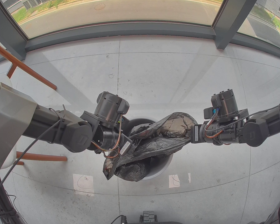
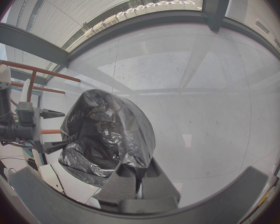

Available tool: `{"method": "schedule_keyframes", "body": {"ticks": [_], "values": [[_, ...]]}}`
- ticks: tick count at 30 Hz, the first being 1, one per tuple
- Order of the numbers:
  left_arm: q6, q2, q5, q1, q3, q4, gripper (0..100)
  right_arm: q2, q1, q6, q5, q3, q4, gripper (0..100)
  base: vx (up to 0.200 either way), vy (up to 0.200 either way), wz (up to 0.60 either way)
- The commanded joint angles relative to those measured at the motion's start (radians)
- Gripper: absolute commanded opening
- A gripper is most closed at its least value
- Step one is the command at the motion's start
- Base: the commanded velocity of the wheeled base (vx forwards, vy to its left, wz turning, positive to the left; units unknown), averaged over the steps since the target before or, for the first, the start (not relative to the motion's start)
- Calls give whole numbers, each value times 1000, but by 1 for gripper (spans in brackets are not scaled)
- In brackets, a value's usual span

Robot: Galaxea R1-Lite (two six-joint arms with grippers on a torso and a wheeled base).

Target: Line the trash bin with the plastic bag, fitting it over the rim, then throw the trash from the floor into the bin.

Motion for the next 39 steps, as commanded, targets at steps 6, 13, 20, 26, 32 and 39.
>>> {"method": "schedule_keyframes", "body": {"ticks": [6,13,20,26,32,39], "values": [[-1,75,-4,4,-16,-37,100,6,-1,1,0,4,-12,0,0,0,0],[1,80,-2,0,-13,-42,0,6,-3,1,0,-1,-12,0,0,0,0],[-2,63,-7,6,-15,-42,0,-14,-27,1,6,10,-9,0,0,0,0],[-25,-25,-21,9,-35,-29,0,-95,-75,-49,91,119,-9,0,0,0,0],[-79,-111,-33,1,-39,53,0,-164,-112,-105,196,244,-9,0,0,0,0],[-145,-141,-21,-82,8,136,0,-145,-99,-138,252,315,-16,0,0,0,0]]}}
